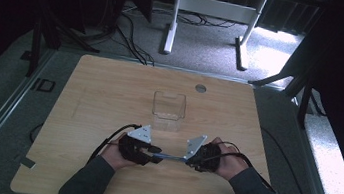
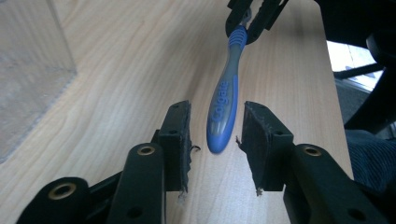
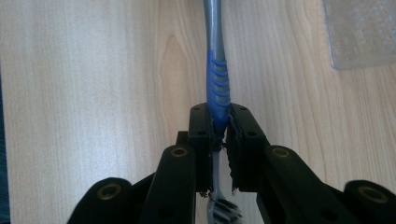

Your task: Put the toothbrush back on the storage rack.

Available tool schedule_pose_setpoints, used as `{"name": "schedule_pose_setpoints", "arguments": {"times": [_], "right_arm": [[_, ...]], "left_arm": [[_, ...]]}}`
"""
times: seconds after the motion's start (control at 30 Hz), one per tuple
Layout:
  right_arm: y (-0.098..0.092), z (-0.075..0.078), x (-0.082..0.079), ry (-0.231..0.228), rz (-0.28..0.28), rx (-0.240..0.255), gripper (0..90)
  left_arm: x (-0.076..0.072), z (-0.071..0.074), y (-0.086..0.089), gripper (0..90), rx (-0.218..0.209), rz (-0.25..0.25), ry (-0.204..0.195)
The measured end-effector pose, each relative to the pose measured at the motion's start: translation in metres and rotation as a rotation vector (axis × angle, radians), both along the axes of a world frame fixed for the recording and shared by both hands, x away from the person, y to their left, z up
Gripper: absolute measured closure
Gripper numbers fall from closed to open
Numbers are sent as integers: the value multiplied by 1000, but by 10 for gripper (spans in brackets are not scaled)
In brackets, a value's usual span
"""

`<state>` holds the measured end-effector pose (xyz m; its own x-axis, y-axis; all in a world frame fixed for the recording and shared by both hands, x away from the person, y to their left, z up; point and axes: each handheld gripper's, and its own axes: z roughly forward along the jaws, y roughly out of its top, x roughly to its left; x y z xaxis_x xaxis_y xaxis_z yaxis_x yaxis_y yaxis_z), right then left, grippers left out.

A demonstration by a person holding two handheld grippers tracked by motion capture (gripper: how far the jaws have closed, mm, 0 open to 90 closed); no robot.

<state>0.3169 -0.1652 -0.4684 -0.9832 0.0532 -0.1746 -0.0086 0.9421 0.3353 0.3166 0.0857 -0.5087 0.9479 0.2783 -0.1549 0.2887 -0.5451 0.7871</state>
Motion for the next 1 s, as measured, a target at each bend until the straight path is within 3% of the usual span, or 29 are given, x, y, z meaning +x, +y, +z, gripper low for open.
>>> {"name": "schedule_pose_setpoints", "arguments": {"times": [0.27, 0.4, 0.47, 0.5, 0.63, 0.83, 1.0], "right_arm": [[3, 0, -2, 7, 31, 4, 804], [3, 0, -3, 8, 43, 3, 803], [3, 1, -2, 4, 30, 5, 778], [3, 1, 0, -9, 5, 21, 673], [3, 3, 3, -13, -31, 40, 602], [-1, 11, 6, -55, -88, 102, 571], [-5, 16, 8, -61, -133, 133, 571]], "left_arm": [[-3, -3, -7, 768, 37, -56, 12], [-4, -3, -8, 780, 46, -68, 10], [-5, -3, -8, 784, 44, -69, 12], [-5, -3, -8, 785, 41, -68, 12], [-4, -2, -6, 786, 47, -58, 4], [-2, -5, -4, 787, 51, -23, 7], [-2, -5, -1, 788, 40, -6, 8]]}}
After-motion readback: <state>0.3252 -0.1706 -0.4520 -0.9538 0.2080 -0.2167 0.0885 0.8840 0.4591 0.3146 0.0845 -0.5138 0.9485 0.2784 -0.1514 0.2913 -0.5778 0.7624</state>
